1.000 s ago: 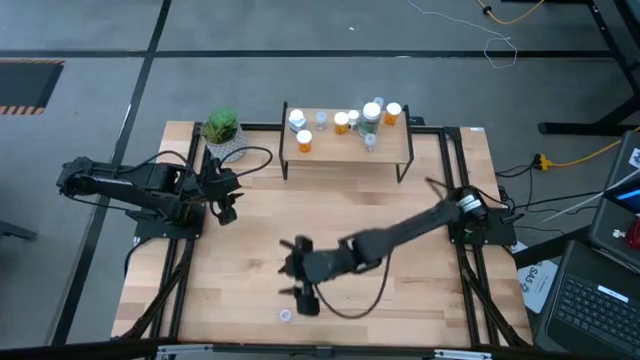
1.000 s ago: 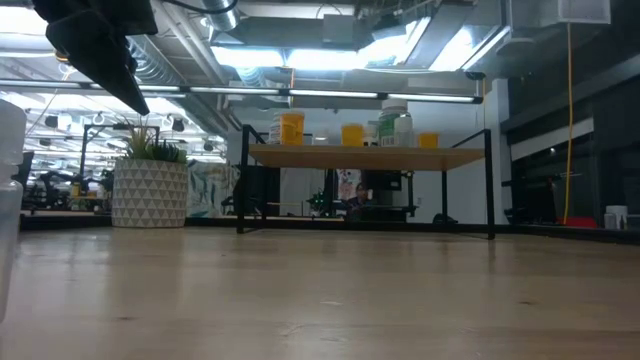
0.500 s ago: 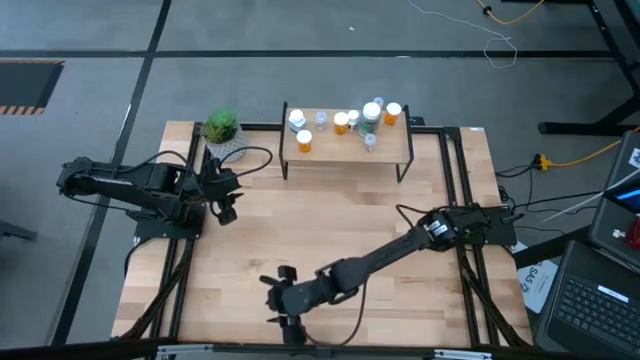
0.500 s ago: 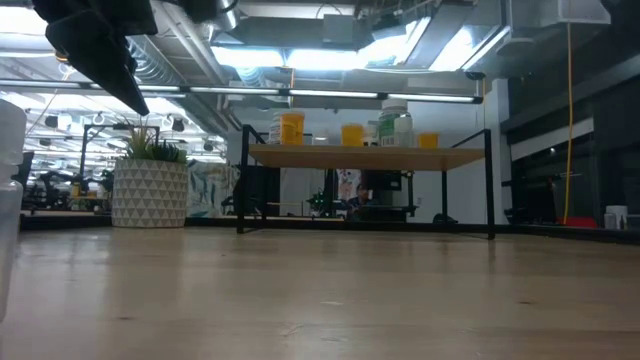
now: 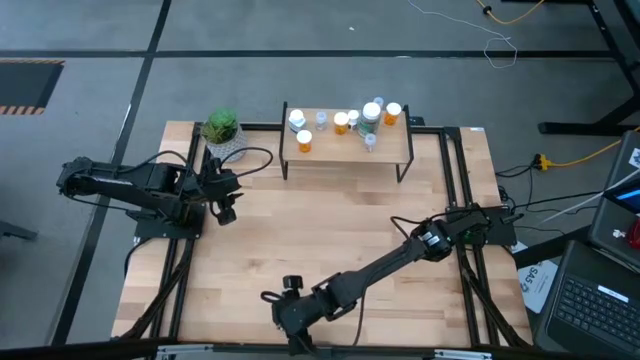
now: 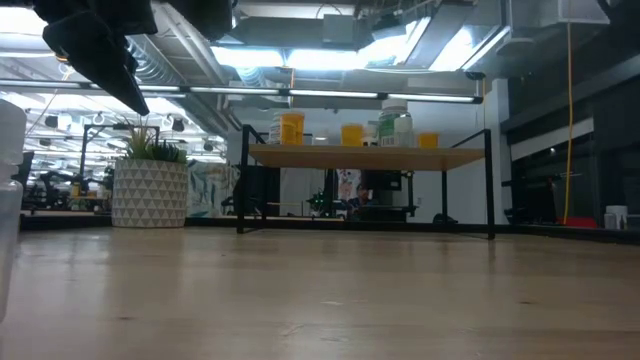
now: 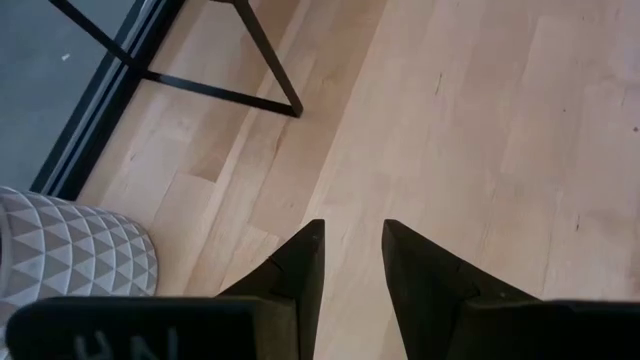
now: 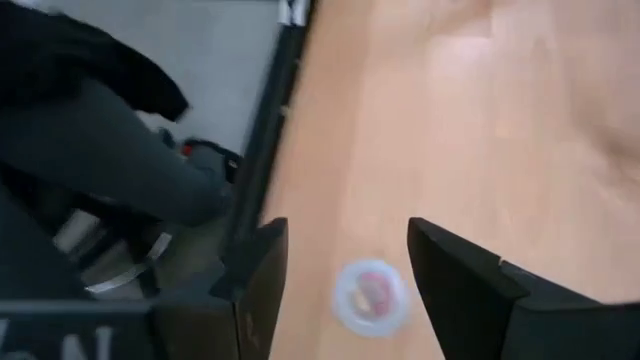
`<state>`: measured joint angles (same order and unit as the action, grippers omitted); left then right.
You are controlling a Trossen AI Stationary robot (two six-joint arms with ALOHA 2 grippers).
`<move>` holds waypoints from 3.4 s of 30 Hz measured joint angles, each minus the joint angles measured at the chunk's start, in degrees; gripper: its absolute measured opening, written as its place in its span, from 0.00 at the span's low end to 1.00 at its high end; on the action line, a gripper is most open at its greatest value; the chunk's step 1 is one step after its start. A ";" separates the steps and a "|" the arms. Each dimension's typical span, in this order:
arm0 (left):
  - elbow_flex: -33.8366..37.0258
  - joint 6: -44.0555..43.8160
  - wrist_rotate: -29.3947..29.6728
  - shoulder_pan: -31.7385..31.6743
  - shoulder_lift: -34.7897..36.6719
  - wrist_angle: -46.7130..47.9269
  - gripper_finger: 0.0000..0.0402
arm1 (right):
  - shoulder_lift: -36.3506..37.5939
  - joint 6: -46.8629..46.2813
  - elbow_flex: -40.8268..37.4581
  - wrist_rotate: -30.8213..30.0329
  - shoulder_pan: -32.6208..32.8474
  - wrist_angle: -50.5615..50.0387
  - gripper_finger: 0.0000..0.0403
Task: Pick and place medicine bottles onto shelf by color
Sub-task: Put the transparent pill bottle on the shelf
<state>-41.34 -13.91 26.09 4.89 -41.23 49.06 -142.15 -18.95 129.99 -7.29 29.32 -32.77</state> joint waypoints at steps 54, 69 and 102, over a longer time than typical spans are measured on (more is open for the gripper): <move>0.00 0.59 0.00 0.02 0.02 -0.20 0.25 | -2.95 4.47 -0.28 0.32 -0.68 -2.10 0.70; 0.00 0.59 0.00 0.00 0.00 -0.20 0.25 | -4.22 4.45 -0.28 -1.68 -0.68 -2.42 0.49; 0.00 0.59 0.00 0.00 0.00 -0.22 0.25 | 18.01 -21.37 2.26 -34.51 -29.38 -47.47 0.35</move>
<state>-41.34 -13.32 26.09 4.89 -41.23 48.84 -124.14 -40.32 132.26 -41.80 -0.05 -80.24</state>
